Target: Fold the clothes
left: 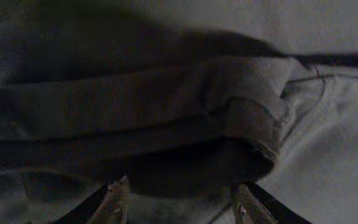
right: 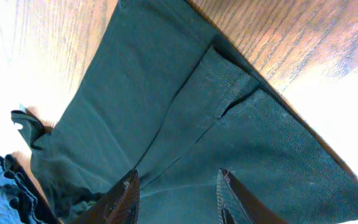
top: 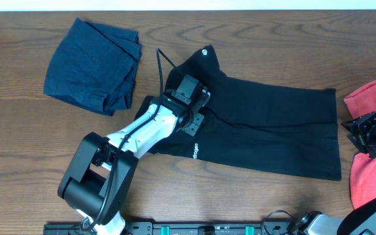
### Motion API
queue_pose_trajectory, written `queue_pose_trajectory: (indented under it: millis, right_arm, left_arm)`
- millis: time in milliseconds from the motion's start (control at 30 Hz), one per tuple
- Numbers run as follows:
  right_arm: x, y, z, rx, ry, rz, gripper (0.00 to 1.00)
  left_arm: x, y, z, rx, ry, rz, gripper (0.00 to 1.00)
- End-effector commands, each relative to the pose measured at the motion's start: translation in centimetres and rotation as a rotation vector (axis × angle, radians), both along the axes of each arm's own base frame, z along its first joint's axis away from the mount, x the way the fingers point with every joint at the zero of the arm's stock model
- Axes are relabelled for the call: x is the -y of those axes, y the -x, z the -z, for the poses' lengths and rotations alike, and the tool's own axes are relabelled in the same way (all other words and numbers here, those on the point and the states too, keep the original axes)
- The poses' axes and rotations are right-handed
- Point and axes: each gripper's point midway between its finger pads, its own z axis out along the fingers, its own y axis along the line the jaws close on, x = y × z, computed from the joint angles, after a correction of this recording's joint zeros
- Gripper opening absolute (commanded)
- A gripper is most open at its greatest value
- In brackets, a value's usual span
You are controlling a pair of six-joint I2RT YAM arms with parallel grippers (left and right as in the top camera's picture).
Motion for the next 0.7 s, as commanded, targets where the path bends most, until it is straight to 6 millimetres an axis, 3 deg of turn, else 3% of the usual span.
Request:
queue_pose_trajectory:
  millis: [0,67,133,433,667]
  right_arm:
    - [-0.1,-0.4,-0.8,0.026,0.016,-0.017,0.39]
    - [-0.1,-0.4,-0.8,0.024,0.014,-0.017,0.39]
    - [-0.1,-0.4,-0.8,0.023,0.013,-0.017,0.39]
    - [-0.2,-0.3,-0.8,0.021,0.011,-0.017,0.38]
    - [-0.2,-0.4,-0.8,0.021,0.012,-0.017,0.39]
  left_arm:
    - [-0.5,-0.2,0.5,0.017,-0.033,0.018,0.49]
    - [-0.4,-0.2,0.8,0.016,-0.038,0.028,0.33]
    - [-0.2,-0.6,0.6,0.032,-0.029,0.028,0.08]
    - [2.2,-4.5,-4.6,0.191,0.019,0.112,0.06]
    - [3.2,-6.0,-5.1,0.288,0.015,0.207,0.06]
